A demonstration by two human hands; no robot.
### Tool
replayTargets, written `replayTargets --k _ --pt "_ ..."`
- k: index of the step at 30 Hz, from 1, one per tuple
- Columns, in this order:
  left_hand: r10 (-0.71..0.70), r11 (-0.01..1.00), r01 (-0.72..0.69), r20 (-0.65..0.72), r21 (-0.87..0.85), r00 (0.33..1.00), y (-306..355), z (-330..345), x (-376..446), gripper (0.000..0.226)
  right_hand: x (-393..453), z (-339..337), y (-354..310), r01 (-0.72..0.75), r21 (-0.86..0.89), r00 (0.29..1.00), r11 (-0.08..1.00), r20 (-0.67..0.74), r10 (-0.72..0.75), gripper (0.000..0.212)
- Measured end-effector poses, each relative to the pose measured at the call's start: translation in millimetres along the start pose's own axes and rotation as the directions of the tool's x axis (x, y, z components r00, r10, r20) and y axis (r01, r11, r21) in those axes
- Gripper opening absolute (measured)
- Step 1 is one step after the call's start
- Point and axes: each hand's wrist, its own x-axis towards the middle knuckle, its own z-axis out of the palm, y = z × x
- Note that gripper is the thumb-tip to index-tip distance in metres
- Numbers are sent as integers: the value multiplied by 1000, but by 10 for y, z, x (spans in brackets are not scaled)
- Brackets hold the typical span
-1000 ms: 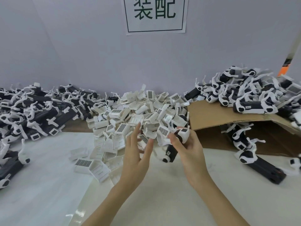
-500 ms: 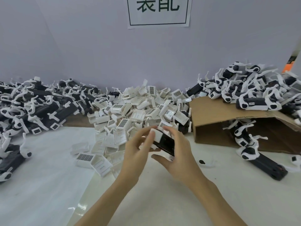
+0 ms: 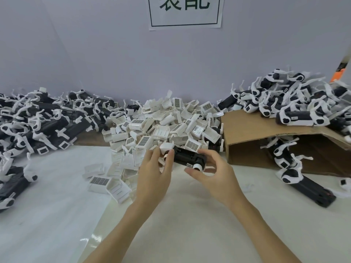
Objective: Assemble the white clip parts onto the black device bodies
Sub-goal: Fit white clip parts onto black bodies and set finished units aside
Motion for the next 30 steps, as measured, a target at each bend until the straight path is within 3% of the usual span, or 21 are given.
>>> replayTargets --k 2,4,6,9,12,14,17,18,20,23,25,27,30 --pt "11 992 -13 16 129 1000 -36 -32 38 48 18 -21 -21 -53 91 998 994 -10 54 58" --pt "-65 993 78 132 -91 989 -40 -108 97 45 27 -34 -43 -94 188 995 978 3 95 60" --pt "-108 908 230 333 -351 937 -4 -181 125 42 25 -35 -72 -137 248 990 959 53 128 60" --pt "-63 814 302 441 -497 895 -17 -248 157 55 31 -56 -72 -131 272 988 953 116 102 62" --pt "70 805 203 428 -558 901 -50 -306 179 52 32 -62 -102 -247 309 961 919 198 192 88" --pt "168 868 62 408 -493 897 -65 -322 186 58 41 -118 -120 -496 417 865 762 310 394 93" --pt "298 922 -137 436 -363 849 -74 -329 170 71 47 -240 -110 -700 352 692 622 553 465 106" --pt "329 925 -182 466 -333 821 -78 -326 163 72 54 -259 -88 -724 361 666 588 590 457 102" --pt "382 921 -269 518 -282 766 -68 -314 153 72 73 -267 -67 -751 431 652 500 606 455 75" --pt "398 917 -331 513 -221 761 -56 -273 121 75 85 -210 -82 -690 583 724 429 543 426 41" --pt "323 946 -253 503 -205 802 -63 -250 89 91 90 -170 -84 -588 661 806 466 433 403 38" --pt "134 976 -28 499 -214 856 -11 -222 37 96 84 -120 -74 -493 671 868 553 336 366 31" --pt "-145 851 346 458 -394 877 64 -122 18 80 57 -19 -88 -419 690 907 591 293 301 33"
